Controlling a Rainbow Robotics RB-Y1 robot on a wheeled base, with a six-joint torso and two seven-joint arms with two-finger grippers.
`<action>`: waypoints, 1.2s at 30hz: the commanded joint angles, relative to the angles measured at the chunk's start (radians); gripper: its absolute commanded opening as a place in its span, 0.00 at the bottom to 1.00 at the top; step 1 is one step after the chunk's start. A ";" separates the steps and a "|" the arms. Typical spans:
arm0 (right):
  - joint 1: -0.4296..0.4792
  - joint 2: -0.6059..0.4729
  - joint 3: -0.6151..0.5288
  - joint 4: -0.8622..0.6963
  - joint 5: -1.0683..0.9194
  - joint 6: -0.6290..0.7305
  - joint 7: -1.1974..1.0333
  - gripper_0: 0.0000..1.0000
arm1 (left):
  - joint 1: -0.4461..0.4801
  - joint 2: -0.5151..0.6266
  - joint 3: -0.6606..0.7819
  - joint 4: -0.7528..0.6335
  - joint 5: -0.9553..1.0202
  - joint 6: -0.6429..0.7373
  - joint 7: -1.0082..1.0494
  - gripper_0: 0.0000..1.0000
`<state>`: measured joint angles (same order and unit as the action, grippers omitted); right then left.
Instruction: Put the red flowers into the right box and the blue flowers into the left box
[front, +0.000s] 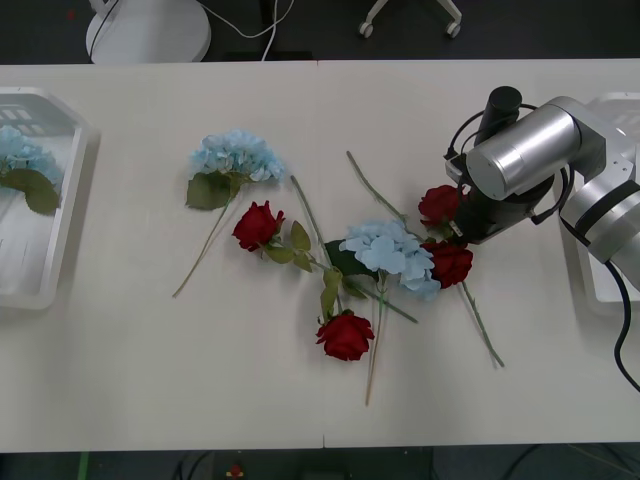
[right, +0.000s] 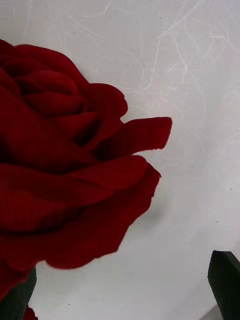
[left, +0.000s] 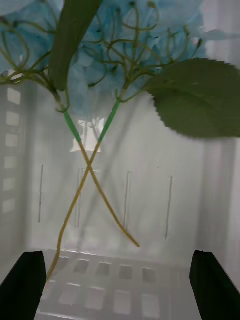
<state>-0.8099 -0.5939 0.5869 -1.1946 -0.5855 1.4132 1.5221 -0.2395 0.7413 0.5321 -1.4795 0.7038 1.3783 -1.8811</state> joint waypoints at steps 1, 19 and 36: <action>0.003 0.002 -0.024 -0.011 -0.007 0.001 -0.059 1.00 | 0.003 0.003 -0.004 -0.160 0.114 0.058 0.071 0.88; 0.014 0.006 -0.107 -0.057 -0.079 0.076 -0.023 1.00 | -0.166 -0.289 -0.443 -0.099 -0.024 -0.275 0.134 0.99; 0.048 0.051 -0.095 -0.057 0.001 0.039 -0.040 1.00 | -0.336 -0.379 -0.699 0.200 -0.127 -0.496 0.181 1.00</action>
<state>-0.7749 -0.5730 0.4871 -1.2216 -0.5959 1.4577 1.4947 -0.5180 0.3854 -0.1307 -1.2939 0.5967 0.9117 -1.7670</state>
